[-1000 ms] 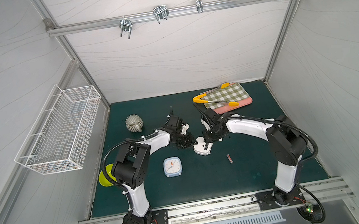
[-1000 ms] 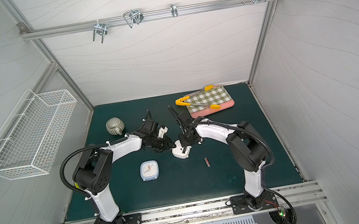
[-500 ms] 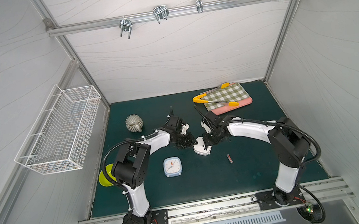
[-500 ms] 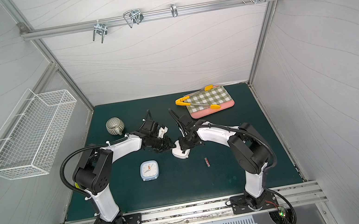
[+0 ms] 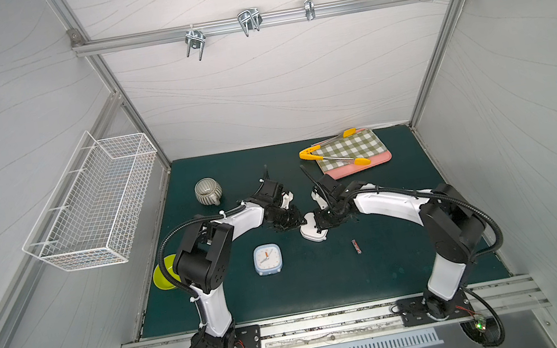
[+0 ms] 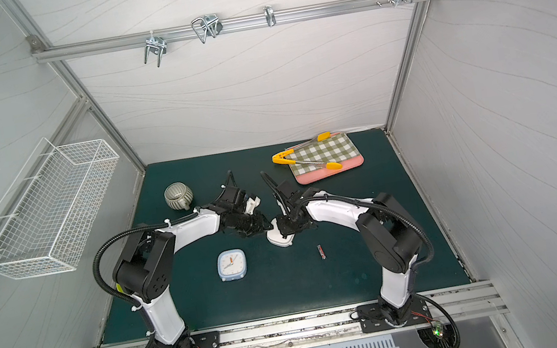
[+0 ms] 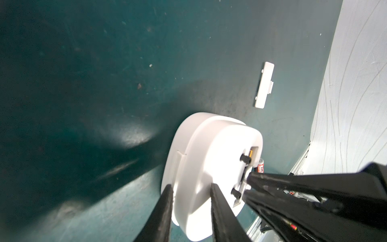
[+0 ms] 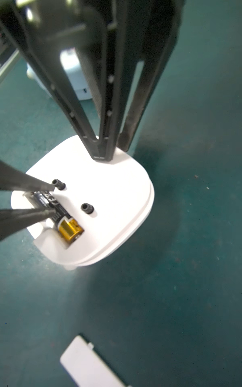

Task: Insert the battery into the alarm
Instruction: Install the battery in the alarm, then pick up the cover from the center of the board.

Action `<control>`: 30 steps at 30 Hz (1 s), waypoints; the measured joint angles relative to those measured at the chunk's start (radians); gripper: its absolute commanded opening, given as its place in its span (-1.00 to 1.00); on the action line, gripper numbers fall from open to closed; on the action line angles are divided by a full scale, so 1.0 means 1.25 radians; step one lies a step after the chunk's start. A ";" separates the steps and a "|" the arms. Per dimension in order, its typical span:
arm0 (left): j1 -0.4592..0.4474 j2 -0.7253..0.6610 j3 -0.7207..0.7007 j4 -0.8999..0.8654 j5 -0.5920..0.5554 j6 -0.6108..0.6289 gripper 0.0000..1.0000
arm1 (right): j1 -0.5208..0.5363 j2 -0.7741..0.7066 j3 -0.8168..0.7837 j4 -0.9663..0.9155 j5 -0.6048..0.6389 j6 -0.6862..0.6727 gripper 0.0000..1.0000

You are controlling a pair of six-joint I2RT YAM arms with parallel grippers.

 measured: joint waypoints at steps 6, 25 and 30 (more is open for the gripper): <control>0.000 -0.001 0.000 0.000 -0.001 0.000 -0.36 | -0.066 -0.183 -0.111 0.011 0.045 0.021 -0.17; -0.001 -0.001 0.000 0.000 -0.001 0.000 -0.36 | -0.323 -0.027 -0.179 0.150 -0.164 0.064 -0.61; -0.001 -0.001 0.000 0.000 0.000 0.000 -0.36 | -0.324 -0.007 -0.167 0.160 -0.170 0.060 -0.63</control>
